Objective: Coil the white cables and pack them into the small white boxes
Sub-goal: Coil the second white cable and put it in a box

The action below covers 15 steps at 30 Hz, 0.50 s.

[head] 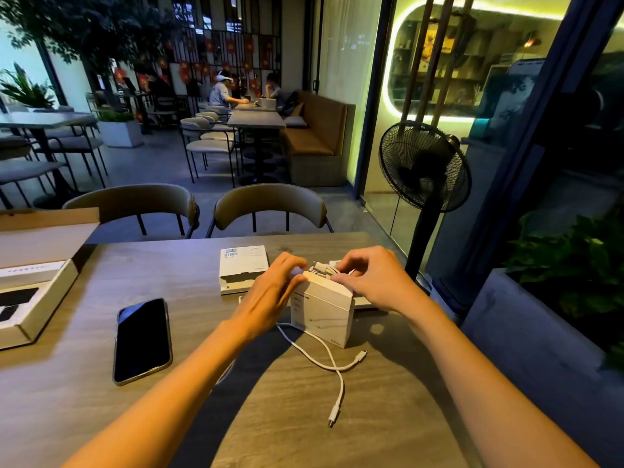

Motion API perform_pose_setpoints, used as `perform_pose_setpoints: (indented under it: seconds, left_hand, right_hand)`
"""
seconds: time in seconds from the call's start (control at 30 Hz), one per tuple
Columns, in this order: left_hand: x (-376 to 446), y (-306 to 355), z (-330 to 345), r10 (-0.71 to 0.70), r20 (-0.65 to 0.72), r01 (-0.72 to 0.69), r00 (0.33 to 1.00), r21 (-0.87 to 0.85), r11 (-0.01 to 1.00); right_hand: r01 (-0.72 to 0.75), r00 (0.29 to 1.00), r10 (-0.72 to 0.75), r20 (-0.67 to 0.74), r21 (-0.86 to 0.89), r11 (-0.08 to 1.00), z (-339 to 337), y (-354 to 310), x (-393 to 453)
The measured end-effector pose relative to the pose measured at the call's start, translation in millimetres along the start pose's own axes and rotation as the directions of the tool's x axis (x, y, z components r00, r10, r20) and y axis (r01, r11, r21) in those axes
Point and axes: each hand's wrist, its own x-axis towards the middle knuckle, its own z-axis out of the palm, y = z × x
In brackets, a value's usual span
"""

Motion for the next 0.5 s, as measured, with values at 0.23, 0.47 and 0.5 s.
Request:
perform_pose_setpoints:
  seconds: [0.23,0.47,0.5]
  left_hand:
    - [-0.5,3.8,6.5,-0.007,-0.026,0.007,1.0,0.003,1.0]
    - [3.8,4.9,7.8,-0.039,-0.014,0.04,0.999,0.046,0.998]
    - [4.7,5.5,8.4,-0.051,-0.014,0.052,0.999,0.043,0.998]
  right_hand:
    - [-0.006,0.973,0.016,0.23,-0.045,0.999,-8.6,-2.9,9.1]
    - [0.124,0.903,0.051,0.427,-0.373,0.919,-0.1,3.4,18.7]
    - [0.113,0.883,0.065,0.465,-0.346,0.931,4.7,7.9,17.1]
